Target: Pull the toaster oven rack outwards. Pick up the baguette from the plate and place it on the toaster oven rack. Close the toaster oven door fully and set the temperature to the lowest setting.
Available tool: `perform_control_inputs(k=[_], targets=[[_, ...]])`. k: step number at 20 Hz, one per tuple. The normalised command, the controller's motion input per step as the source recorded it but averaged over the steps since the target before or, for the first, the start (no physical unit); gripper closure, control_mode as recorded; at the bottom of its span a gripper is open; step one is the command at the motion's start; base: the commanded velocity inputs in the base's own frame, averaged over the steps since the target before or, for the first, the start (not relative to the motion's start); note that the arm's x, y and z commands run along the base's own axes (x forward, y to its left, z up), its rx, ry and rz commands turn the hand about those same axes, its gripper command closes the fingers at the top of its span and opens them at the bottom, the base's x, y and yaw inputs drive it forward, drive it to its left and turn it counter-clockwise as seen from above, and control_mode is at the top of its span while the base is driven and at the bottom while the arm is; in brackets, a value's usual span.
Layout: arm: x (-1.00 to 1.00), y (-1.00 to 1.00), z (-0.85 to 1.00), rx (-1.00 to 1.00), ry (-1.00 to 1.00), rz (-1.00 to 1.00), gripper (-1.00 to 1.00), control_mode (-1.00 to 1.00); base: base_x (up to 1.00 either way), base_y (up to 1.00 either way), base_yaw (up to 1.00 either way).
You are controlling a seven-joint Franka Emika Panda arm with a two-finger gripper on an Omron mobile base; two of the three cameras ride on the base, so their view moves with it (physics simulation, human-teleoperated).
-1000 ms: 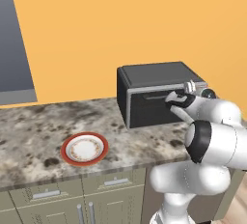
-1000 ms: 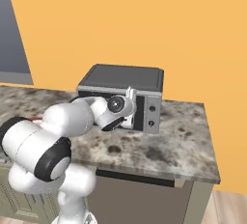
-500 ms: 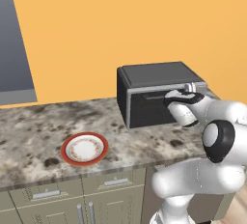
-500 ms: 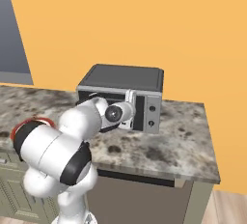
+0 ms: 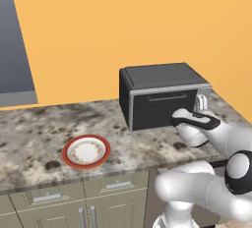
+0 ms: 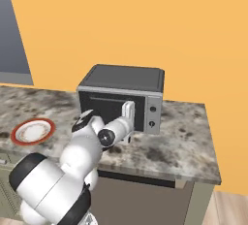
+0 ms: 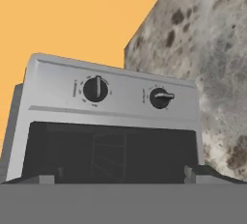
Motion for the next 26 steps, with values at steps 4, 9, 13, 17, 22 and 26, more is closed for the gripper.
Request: perform_control_inputs(k=[4, 9, 13, 17, 22, 26], targets=[[-0.05, -0.22, 1.00, -0.05, 0.29, 0.08, -1.00, -1.00, 0.00, 0.00, 0.00], [-0.02, -0.27, 0.68, -0.13, 0.28, 0.07, -1.00, -1.00, 0.00, 0.00, 0.00], [-0.05, -0.30, 0.33, -0.21, 0.27, 0.05, -1.00, -1.00, 0.00, 0.00, 0.00], [-0.27, -0.31, 0.34, -0.18, 0.25, 0.05, -1.00, -1.00, 0.00, 0.00, 0.00], [-0.11, -0.13, 0.05, -0.13, 0.19, 0.19, -1.00, -1.00, 0.00, 0.00, 0.00], [-0.28, -0.07, 0.00, 0.00, 0.00, 0.34, -1.00, -1.00, 0.00, 0.00, 0.00]])
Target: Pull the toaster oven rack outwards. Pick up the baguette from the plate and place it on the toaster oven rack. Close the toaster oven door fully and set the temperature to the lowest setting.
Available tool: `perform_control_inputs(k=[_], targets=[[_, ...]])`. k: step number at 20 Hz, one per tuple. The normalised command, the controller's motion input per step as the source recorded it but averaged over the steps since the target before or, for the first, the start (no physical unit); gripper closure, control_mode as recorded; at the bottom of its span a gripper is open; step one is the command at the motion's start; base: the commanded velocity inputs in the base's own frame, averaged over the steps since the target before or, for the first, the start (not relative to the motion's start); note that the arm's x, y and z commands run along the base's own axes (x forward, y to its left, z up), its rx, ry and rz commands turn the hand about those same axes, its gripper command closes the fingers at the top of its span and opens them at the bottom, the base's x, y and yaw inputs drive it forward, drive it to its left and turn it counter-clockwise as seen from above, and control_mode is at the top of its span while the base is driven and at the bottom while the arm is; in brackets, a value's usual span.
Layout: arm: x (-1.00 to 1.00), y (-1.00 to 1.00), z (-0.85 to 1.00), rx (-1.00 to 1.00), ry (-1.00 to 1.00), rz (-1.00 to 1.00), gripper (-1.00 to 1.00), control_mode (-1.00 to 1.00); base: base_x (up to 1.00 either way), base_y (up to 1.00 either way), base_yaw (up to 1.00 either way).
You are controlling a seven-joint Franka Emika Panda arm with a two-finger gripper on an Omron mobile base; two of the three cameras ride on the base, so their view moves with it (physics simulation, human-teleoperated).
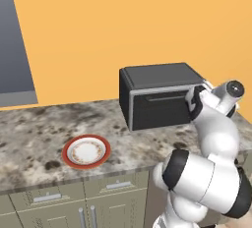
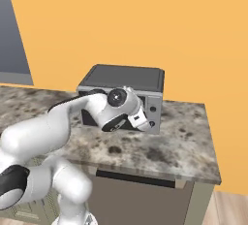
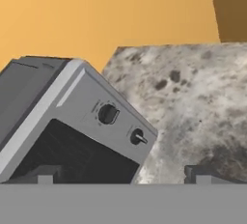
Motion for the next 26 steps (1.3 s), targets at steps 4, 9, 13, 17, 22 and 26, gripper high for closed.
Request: perform_control_inputs(k=[4, 9, 13, 17, 22, 26], targets=[[-0.13, -0.28, -0.08, 0.00, -0.01, 0.45, -1.00, -1.00, 0.00, 0.00, 0.00], [0.00, -0.18, -0.15, 0.00, -0.07, 0.53, -1.00, -1.00, 0.00, 0.00, 0.00], [0.00, -0.22, -0.17, 0.00, -0.16, 0.51, -1.00, -1.00, 0.00, 0.00, 0.00], [0.00, -0.16, -0.06, -0.01, -0.26, 0.39, -1.00, -1.00, 0.00, 0.00, 0.00], [-0.03, 0.02, -0.25, -0.11, -0.32, 0.04, -1.00, -1.00, 0.00, 0.00, 0.00], [0.00, 0.06, -0.12, -0.09, -0.29, 0.00, -1.00, -1.00, 0.00, 0.00, 0.00]])
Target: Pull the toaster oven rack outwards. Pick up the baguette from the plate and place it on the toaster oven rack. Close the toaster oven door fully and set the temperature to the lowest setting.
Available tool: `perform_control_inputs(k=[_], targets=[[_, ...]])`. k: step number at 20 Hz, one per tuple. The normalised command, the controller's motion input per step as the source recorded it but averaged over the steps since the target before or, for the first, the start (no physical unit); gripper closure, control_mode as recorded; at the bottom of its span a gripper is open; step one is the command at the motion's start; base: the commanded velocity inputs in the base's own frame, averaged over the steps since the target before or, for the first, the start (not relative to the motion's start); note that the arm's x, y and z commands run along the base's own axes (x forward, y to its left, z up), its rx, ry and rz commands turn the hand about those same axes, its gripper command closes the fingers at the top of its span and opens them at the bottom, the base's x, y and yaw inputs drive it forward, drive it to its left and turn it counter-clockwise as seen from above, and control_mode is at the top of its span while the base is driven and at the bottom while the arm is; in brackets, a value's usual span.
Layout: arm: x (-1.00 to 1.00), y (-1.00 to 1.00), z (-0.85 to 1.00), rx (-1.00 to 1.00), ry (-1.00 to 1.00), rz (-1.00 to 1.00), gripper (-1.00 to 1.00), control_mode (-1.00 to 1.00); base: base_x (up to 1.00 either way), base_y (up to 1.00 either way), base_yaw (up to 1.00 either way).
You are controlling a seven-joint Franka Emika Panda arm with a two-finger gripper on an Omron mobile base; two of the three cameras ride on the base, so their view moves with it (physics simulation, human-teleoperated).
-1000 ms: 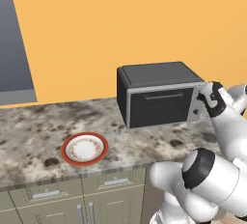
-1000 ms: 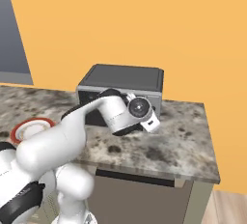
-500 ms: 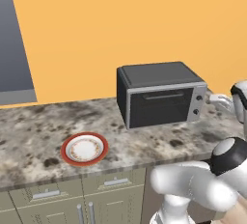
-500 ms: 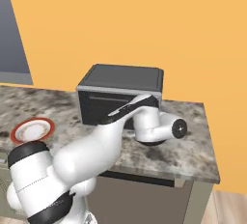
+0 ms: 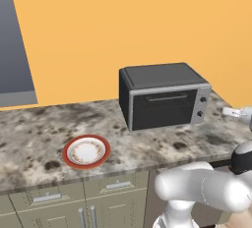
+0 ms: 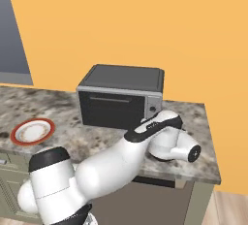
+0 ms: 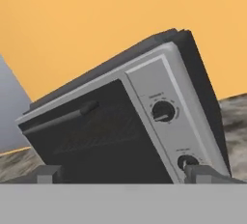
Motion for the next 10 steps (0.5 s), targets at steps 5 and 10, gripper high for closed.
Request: perform_control_inputs(k=[5, 10], targets=[[0.02, 0.37, 0.00, -0.09, -0.13, -0.06, -1.00, -1.00, 0.00, 0.00, 0.00], [0.10, 0.36, 0.00, -0.10, -0.06, -0.17, -1.00, -1.00, 0.00, 0.00, 0.00]])
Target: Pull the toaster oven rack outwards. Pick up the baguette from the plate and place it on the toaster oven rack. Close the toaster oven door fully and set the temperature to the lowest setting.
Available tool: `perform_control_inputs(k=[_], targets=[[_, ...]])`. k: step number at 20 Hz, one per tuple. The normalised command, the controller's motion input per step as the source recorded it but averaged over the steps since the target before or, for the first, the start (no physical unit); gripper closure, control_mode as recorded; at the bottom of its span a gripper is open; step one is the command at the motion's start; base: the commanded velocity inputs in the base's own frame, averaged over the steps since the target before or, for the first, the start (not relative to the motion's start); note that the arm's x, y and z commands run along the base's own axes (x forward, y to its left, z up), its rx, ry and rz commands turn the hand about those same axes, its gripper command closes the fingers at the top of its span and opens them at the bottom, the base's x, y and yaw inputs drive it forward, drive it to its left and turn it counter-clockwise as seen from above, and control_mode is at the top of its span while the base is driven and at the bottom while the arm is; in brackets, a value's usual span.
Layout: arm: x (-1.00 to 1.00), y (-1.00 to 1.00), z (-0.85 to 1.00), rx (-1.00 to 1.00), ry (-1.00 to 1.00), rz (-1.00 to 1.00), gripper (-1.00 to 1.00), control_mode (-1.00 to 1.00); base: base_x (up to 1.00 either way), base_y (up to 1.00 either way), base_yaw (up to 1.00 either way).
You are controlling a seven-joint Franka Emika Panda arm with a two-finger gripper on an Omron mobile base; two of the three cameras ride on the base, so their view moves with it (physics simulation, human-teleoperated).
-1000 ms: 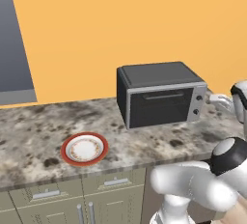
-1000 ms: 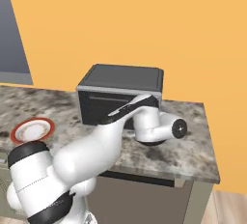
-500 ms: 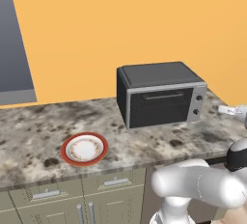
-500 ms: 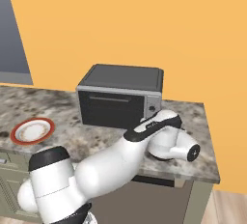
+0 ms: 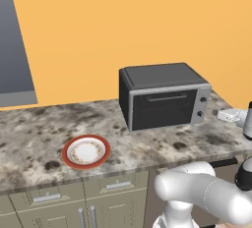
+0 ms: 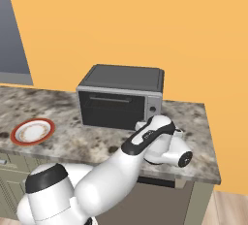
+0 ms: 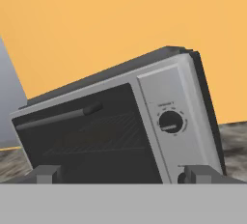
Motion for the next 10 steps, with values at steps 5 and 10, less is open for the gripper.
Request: perform_control_inputs(k=[5, 10], targets=[[0.03, 0.14, -0.06, -0.04, -0.03, -0.19, -1.00, -1.00, 0.00, 0.00, 0.00], [0.07, 0.03, -0.21, 0.00, -0.07, -0.06, -1.00, -1.00, 0.00, 0.00, 0.00]])
